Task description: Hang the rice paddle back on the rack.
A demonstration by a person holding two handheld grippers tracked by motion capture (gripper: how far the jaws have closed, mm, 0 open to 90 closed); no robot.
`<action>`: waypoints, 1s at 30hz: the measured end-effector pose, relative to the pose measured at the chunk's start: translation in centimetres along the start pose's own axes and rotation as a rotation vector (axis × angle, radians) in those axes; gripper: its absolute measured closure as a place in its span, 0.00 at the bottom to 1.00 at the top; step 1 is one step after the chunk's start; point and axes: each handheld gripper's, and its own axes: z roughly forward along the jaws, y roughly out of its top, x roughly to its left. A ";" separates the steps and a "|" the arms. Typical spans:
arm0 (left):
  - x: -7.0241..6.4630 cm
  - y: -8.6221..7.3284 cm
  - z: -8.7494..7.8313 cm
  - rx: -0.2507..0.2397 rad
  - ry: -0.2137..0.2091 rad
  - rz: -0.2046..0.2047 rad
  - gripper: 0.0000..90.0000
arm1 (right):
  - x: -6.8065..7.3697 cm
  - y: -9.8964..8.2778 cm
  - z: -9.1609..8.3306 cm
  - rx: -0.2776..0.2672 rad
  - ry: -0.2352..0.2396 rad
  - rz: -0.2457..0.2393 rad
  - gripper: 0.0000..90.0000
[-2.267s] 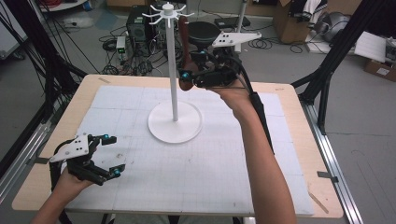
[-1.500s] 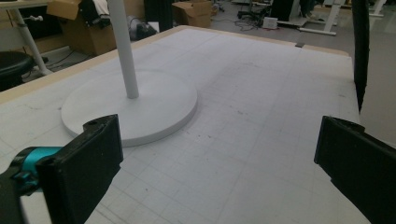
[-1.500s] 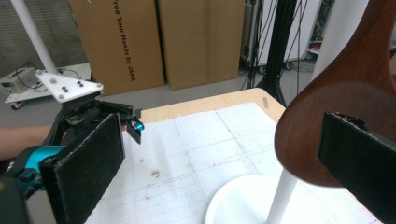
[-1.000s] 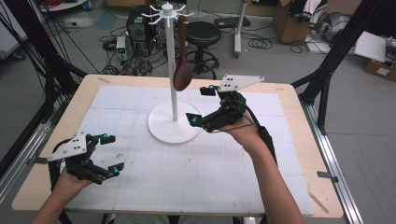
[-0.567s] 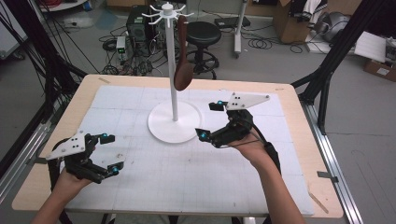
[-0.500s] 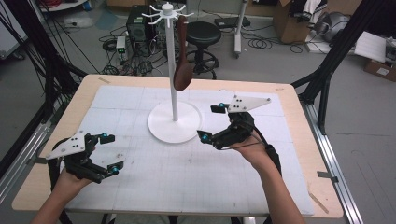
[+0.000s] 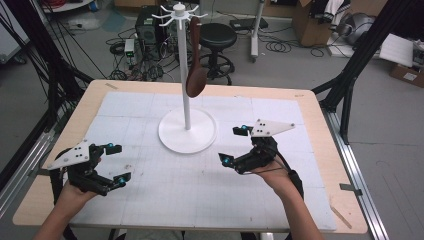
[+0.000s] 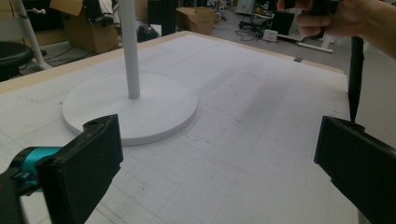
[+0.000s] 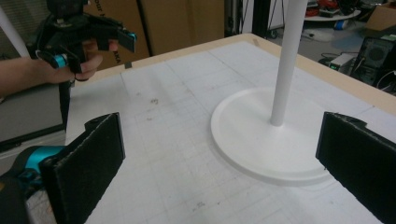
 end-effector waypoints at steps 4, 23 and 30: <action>0.1 -0.1 0.2 0.001 0.000 -0.007 0.02 | -0.1 -1.0 -0.2 0.009 -0.011 0.018 0.00; 0.2 -0.1 0.3 0.002 -0.012 0.003 0.02 | 0.6 -4.6 -1.5 0.056 -0.035 0.051 0.00; 0.0 -0.1 0.3 0.004 -0.017 0.005 0.02 | 0.9 -5.3 -2.1 0.051 -0.046 0.051 0.00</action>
